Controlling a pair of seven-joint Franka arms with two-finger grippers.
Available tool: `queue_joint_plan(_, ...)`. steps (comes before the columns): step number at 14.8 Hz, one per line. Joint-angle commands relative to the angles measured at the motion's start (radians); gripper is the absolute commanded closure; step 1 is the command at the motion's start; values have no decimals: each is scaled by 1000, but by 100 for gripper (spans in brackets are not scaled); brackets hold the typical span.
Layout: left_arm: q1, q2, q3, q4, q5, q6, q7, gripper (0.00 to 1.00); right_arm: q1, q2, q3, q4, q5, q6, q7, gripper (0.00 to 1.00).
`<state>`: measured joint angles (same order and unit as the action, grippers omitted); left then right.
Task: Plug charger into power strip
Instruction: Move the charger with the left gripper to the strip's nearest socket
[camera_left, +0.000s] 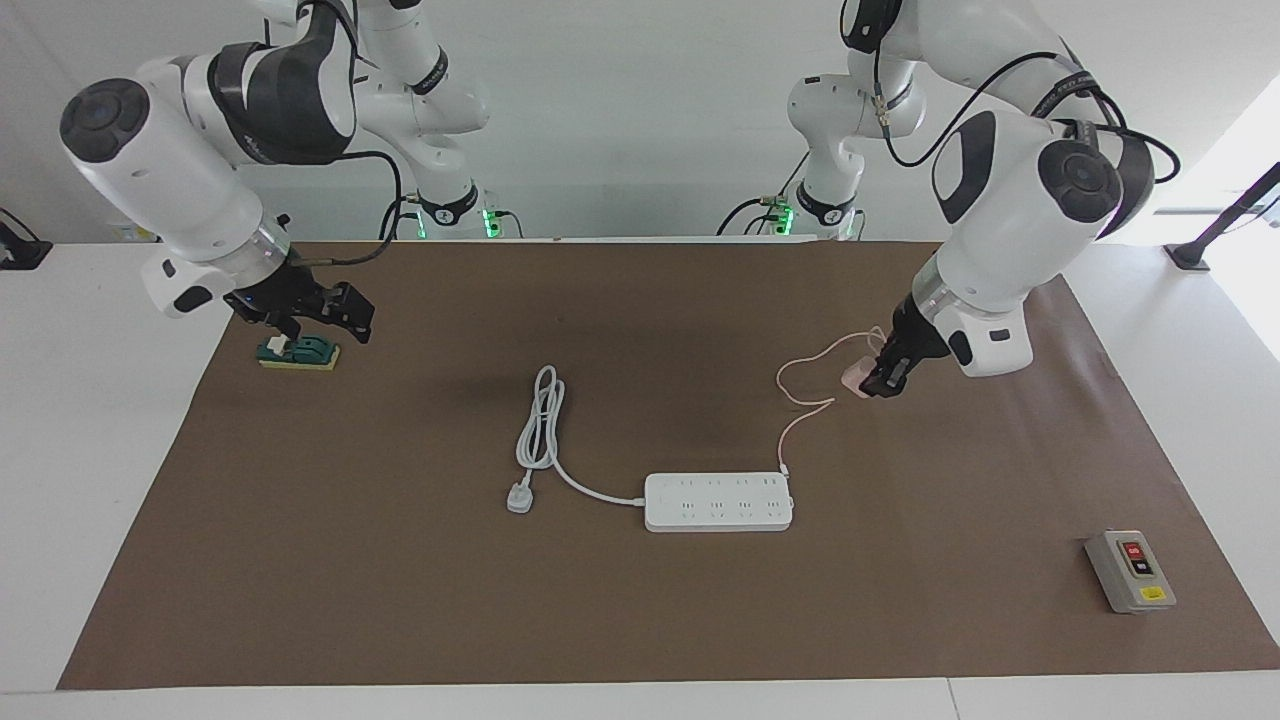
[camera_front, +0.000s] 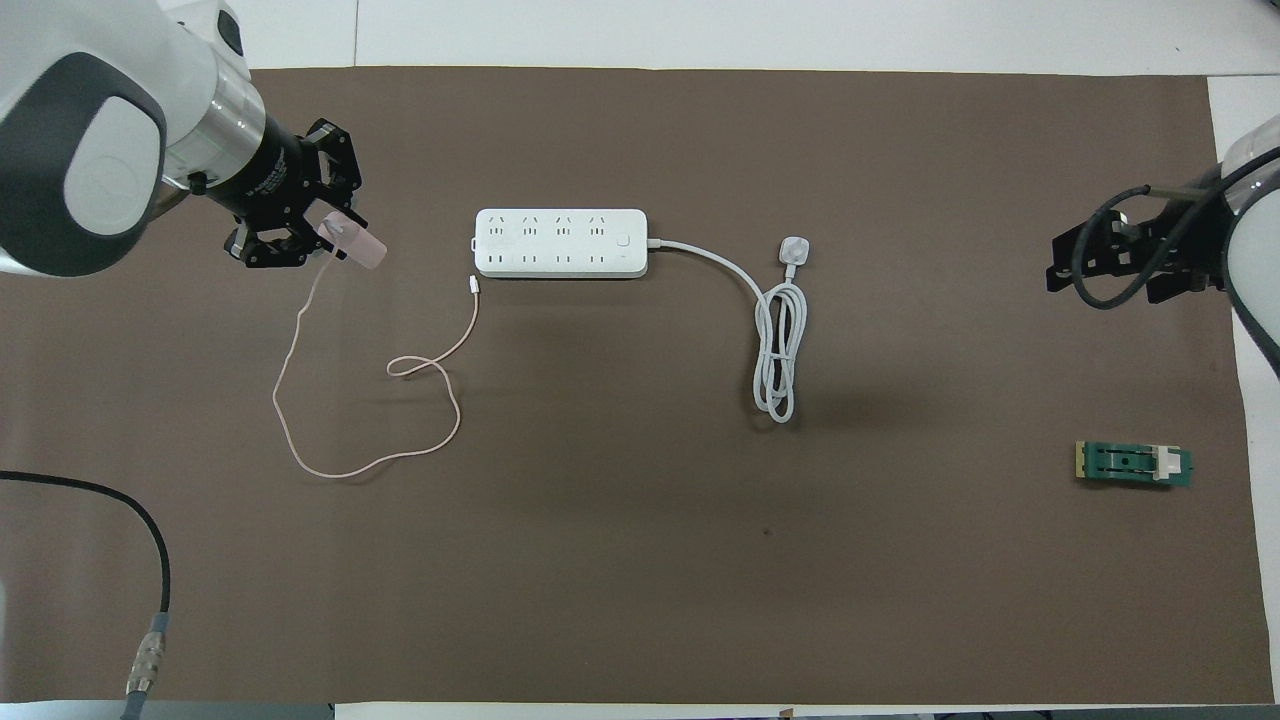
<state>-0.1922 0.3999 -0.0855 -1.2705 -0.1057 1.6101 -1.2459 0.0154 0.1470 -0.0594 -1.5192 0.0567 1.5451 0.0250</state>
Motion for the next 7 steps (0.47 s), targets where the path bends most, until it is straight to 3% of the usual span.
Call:
queue_joint_plan(1, -24, 54, 9, 36, 17, 45, -195, 100, -3, -70, 12, -26, -54, -8, -100, 0)
queue_joint_plan(4, -58, 143, 10, 33, 21, 178, -491, 100, -12, -156, 18, -53, -63, -10, -172, 0)
queue_joint_plan(7, -110, 200, 13, 16, 82, 267, -605, 100, -23, -190, 18, -76, -63, -26, -178, 0)
